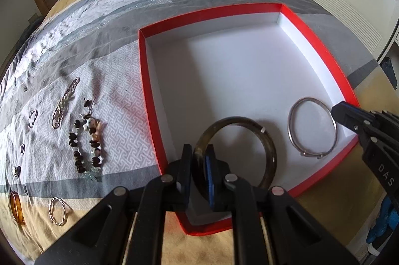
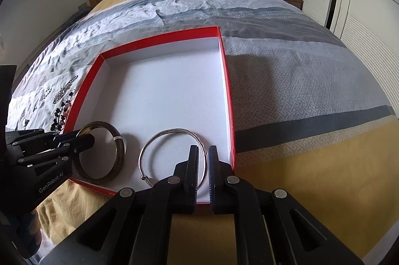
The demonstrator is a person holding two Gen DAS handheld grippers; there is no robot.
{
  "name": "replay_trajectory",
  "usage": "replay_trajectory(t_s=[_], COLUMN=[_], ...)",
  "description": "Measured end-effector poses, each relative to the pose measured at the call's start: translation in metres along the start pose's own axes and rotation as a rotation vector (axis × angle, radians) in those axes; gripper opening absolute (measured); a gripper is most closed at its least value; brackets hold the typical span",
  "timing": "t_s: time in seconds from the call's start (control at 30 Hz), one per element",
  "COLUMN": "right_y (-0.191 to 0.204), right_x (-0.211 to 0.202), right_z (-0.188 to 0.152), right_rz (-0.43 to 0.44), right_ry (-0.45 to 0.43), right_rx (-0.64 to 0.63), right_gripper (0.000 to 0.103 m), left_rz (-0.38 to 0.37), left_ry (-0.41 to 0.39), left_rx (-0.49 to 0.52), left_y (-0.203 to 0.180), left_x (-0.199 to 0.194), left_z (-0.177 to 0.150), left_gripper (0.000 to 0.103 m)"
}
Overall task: Organize jewelry
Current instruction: 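Open both tools to release the bangles inside the red box, then withdraw both open tools from the box toward the remaining jewelry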
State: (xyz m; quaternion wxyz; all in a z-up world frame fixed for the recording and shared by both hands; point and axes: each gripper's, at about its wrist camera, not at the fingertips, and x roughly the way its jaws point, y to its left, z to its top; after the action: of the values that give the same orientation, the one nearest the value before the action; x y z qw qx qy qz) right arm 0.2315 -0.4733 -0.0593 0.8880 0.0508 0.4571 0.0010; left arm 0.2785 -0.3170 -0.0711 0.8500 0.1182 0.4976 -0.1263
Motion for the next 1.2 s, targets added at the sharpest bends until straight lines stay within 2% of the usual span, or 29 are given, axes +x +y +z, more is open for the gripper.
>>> replay_trajectory(t_s=[0.1, 0.13, 0.2, 0.27, 0.37, 0.47, 0.7, 0.87, 1.2], right_y=[0.001, 0.001, -0.001, -0.002, -0.008, -0.018, -0.029, -0.015, 0.041], right_x=[-0.009, -0.015, -0.027, -0.040, -0.060, -0.077, -0.109, -0.142, -0.211], right_z=[-0.001, -0.001, -0.001, -0.003, -0.008, -0.015, -0.037, -0.054, -0.076], right_rz=[0.001, -0.016, -0.004, -0.025, -0.041, -0.055, -0.076, -0.071, -0.013], right_ry=[-0.012, -0.021, -0.042, -0.063, -0.086, -0.094, -0.090, -0.107, -0.188], right_rx=[-0.002, -0.002, 0.007, 0.006, 0.018, 0.042, 0.103, 0.104, 0.087], right_gripper=[0.014, 0.025, 0.026, 0.033, 0.034, 0.034, 0.035, 0.037, 0.038], left_rz=[-0.014, -0.017, -0.025, -0.015, -0.020, -0.021, -0.050, -0.074, -0.015], left_ry=[-0.008, -0.010, -0.013, -0.019, -0.031, -0.054, -0.114, -0.149, -0.164], left_rx=[0.001, -0.002, -0.002, 0.004, -0.003, -0.011, -0.036, -0.077, -0.142], left_y=[-0.001, 0.000, -0.001, -0.002, -0.003, -0.002, 0.011, 0.029, 0.087], left_x=[-0.003, -0.004, -0.006, -0.008, -0.014, -0.027, -0.076, -0.118, -0.191], left_z=[0.000, 0.000, 0.000, 0.001, 0.001, 0.001, -0.010, -0.035, -0.106], left_gripper=[0.011, 0.012, 0.015, 0.019, 0.024, 0.034, 0.035, 0.035, 0.035])
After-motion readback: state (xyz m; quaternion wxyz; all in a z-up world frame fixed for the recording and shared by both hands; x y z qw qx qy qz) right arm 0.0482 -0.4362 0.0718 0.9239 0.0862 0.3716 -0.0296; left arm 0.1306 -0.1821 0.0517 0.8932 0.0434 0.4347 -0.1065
